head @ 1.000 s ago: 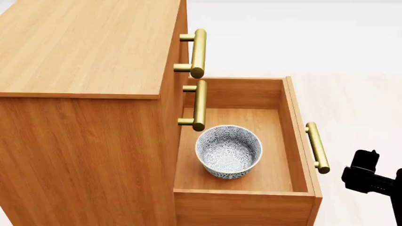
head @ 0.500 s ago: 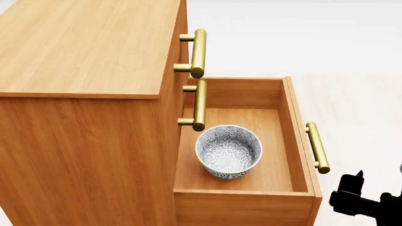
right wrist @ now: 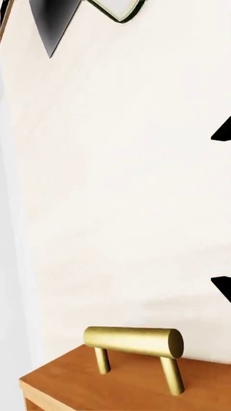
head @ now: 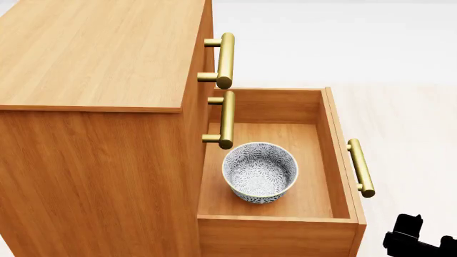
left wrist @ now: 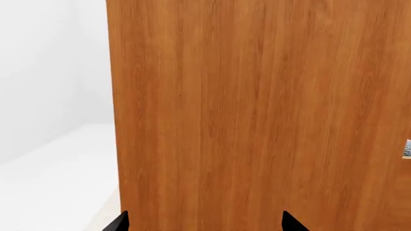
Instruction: Put the bowl in the bottom drawer of the cabinet and close it.
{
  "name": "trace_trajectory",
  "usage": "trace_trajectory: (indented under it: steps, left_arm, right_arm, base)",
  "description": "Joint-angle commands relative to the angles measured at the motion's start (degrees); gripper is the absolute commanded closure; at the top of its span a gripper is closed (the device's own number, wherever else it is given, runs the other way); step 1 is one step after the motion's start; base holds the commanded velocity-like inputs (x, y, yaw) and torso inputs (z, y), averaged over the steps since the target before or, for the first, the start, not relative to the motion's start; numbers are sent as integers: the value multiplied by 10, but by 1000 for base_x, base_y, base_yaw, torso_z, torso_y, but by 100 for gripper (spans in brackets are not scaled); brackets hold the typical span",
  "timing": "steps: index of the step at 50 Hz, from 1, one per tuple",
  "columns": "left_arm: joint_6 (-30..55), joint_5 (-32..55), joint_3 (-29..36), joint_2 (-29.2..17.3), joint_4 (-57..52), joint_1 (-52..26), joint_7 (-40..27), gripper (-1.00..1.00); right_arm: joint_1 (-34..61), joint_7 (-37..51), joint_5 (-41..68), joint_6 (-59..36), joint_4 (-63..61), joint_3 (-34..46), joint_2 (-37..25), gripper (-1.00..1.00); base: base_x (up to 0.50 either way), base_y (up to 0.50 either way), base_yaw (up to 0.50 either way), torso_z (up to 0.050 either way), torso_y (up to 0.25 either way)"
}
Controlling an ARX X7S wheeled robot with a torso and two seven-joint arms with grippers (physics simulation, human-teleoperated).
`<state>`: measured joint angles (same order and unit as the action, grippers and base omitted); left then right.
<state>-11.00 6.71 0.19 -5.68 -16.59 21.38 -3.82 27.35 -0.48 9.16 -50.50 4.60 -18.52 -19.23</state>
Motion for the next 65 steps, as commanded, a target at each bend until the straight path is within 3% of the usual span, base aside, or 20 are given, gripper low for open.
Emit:
trace_trajectory:
  steps: [1,32,65]
  left_arm:
    - [0,0,-10,8,-6,8,8,-100]
    - [-11,14,9,-14,1,7,-17,-100]
    - [-13,26,23,-33,-2,9,-37,-100]
  right_arm:
    - [30,1,1,13,56,27,1,-100]
    - [149,-35,-28,167,342,112,35,-100]
    - [214,-61,-38,238,474,150,63,-100]
  base:
    - [0,0,0,0,0]
    - [0,0,0,0,0]
    - [0,0,0,0,0]
